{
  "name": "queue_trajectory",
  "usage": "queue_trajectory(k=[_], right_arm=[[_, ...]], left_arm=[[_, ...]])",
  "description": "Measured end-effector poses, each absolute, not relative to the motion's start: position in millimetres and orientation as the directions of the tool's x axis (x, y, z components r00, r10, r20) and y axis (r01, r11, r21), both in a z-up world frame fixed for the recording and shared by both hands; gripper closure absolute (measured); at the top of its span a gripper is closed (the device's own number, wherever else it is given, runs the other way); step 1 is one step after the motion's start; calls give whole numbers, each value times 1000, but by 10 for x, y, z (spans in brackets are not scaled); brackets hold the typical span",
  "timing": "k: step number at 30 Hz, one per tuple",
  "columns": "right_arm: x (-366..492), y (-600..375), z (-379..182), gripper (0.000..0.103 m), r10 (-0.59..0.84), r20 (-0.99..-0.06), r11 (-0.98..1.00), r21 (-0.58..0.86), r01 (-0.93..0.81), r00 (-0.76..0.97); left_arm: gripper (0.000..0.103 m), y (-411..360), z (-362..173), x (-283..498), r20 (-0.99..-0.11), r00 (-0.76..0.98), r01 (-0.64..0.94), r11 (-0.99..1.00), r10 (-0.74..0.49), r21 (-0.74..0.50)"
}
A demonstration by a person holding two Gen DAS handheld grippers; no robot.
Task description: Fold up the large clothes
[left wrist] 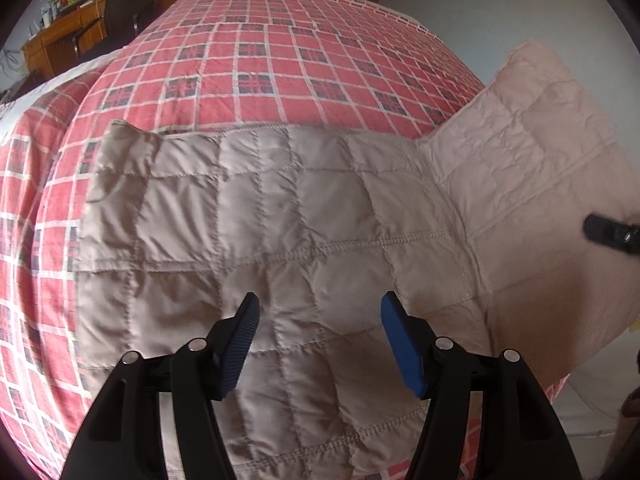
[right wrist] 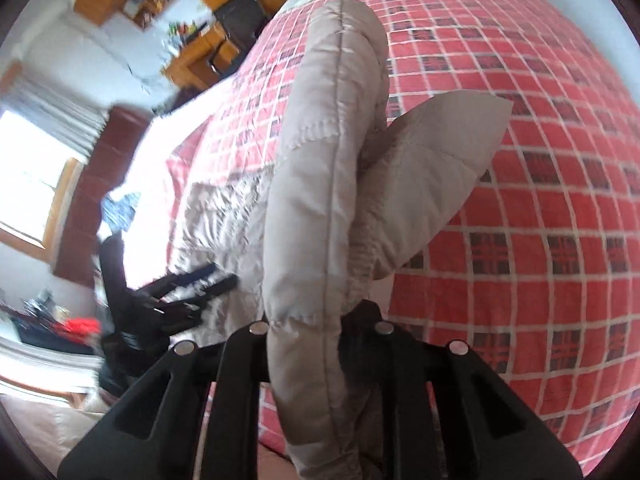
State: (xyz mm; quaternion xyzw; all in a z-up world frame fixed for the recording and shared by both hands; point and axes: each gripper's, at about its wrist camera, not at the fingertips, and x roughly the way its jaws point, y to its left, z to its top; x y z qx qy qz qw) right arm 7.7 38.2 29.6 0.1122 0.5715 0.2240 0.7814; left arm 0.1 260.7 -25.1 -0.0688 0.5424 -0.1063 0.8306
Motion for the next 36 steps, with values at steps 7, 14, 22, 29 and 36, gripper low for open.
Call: queue_trajectory(k=[7,14,22,29,36], right_arm=[[71,869,85,79,429,-882,880,362,-307,192],[81,1285,-132,64,411,-896,871,332,-361,168],[55,1454,-308,47,452,-878,844,364,-395,157],[-5,1339,-365,45,488,-856,826,390,-408,171],[-104,1172,-202,45,534,-825,809,437,-393,183]], left_arm=[[40,2925,17,84,-836,413,59,927,-361,-371],[39,3020,108,216,-735,383,69,810,-560,-582],[39,2836,-72,420,-696,302,104,749,-651,-655],[37,2492,-183,615,-755,238,168,791,-611,-588],[66,2339,-335,791,-741,230,149,775,-631,-614]])
